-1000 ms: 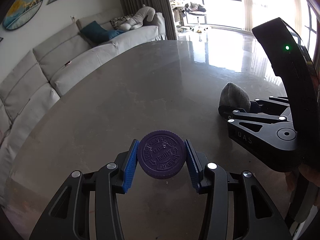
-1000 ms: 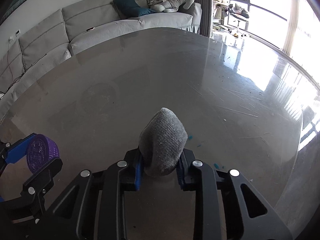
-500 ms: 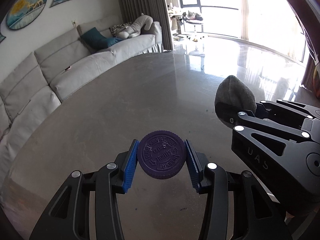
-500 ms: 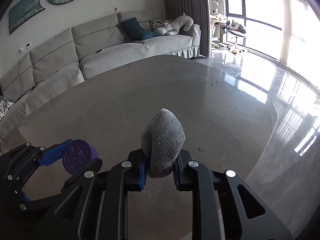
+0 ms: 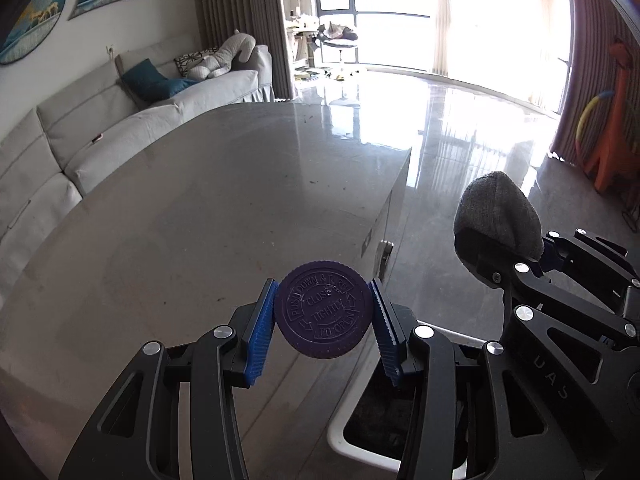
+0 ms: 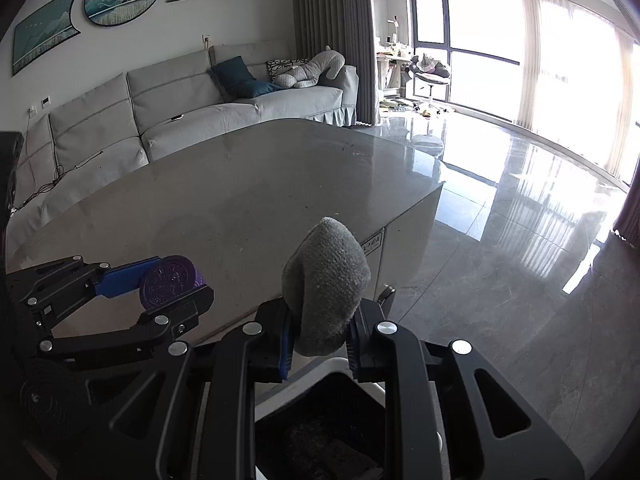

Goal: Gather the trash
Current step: 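Carry the tin and knit ball over the white bin, then open the left tool over the bin, then lower and release the ball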

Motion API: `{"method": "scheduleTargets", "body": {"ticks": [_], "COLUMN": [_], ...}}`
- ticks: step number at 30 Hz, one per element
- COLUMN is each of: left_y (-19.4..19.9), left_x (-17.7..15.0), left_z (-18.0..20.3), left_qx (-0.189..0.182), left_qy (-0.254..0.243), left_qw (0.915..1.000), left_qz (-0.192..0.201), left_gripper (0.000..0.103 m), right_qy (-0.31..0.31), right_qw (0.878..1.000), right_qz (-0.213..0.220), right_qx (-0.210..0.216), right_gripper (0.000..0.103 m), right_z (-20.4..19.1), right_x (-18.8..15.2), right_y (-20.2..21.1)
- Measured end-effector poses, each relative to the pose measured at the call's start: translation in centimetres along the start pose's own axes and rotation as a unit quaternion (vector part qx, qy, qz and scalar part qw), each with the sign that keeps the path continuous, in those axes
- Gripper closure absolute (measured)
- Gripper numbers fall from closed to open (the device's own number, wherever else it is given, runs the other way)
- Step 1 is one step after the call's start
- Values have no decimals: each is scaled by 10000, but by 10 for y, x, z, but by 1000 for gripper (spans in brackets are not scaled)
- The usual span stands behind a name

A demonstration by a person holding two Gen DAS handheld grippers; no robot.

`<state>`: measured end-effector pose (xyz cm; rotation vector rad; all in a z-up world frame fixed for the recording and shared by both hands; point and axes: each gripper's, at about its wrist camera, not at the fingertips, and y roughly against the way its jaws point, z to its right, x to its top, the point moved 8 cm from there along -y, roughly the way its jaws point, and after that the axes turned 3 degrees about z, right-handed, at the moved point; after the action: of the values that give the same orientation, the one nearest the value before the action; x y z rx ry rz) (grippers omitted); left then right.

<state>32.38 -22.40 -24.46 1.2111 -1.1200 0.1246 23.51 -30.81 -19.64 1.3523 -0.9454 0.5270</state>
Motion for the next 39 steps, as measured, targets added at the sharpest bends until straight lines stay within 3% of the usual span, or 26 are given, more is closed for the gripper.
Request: {"method": "scheduleTargets", "body": {"ticks": [11, 21, 22, 23, 24, 26, 39], "left_y": [-13, -34, -37, -39, -42, -40, -36], "left_x": [-62, -76, -78, -80, -80, -81, -80], "left_z": [86, 96, 97, 99, 96, 95, 87], "left_qx": [-449, -561, -566, -464, -252, -8, -73], "left_qy": [-212, -289, -306, -332, -364, -486, -431], "left_qw": [9975, 9933, 9926, 9922, 9928, 9941, 9944], "left_qz": [-493, -963, -1028, -1109, -1110, -966, -959], "left_gripper": [58, 56, 51, 19, 5, 5, 5], "right_qy": [-82, -77, -73, -54, -53, -70, 3], "right_qw": [9977, 9970, 9971, 9971, 9971, 9973, 9972], "right_qz": [-321, -434, -426, -433, -436, -431, -515], "right_qx": [-593, -632, -627, -630, -629, -597, -544], "right_gripper": [81, 81, 81, 81, 81, 81, 81], "right_z": [63, 70, 70, 69, 69, 68, 67], "right_x": [-73, -76, -75, -75, -75, -74, -79], "right_y": [37, 31, 31, 30, 31, 30, 28]}}
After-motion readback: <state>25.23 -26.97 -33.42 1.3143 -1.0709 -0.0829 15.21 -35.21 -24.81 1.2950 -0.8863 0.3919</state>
